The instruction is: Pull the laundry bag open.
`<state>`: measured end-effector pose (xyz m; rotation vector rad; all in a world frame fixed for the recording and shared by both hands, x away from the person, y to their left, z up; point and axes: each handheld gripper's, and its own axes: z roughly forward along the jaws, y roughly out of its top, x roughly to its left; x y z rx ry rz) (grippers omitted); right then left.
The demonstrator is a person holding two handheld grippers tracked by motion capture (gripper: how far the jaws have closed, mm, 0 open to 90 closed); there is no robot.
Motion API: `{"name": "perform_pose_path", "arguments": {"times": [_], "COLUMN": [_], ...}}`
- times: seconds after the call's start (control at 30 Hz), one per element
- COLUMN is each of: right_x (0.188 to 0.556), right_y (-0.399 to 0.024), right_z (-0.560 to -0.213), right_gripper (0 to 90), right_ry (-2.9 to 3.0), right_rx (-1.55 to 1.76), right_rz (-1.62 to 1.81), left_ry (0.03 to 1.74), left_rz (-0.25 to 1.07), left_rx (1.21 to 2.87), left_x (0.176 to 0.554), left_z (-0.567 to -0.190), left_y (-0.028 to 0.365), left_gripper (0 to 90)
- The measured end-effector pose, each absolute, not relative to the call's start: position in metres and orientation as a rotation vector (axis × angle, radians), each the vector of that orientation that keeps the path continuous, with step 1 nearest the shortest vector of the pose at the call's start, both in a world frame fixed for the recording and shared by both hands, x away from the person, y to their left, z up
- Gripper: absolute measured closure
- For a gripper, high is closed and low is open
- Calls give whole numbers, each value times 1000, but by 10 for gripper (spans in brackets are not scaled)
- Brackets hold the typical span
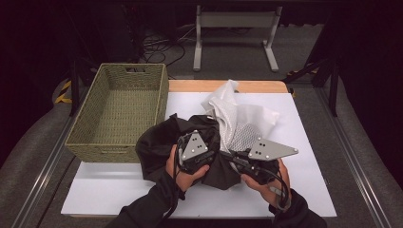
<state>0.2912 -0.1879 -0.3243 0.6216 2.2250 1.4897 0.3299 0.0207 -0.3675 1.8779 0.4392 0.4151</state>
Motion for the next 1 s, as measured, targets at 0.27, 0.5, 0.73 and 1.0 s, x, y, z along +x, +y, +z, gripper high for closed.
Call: {"name": "perform_pose_path", "arguments": {"times": [0.27, 0.5, 0.73, 1.0], "right_x": [280, 286, 296, 296], "right_y": [-194, -208, -229, -236], "right_z": [-328, -355, -368, -367], "right_gripper": [893, 894, 894, 893], "right_ry": [2263, 2281, 2213, 2214], "right_rx": [659, 760, 811, 828], "right_rz": [1462, 1395, 1278, 1284], "left_ry": [537, 710, 598, 399], "left_rz": [372, 378, 296, 314], "left_rx": [1917, 1801, 1865, 2133], "left_x": [354, 391, 392, 356], "left_z": [-403, -414, -406, -389], "left_y": [-17, -24, -7, 46], "left_gripper": [815, 814, 489, 129]}}
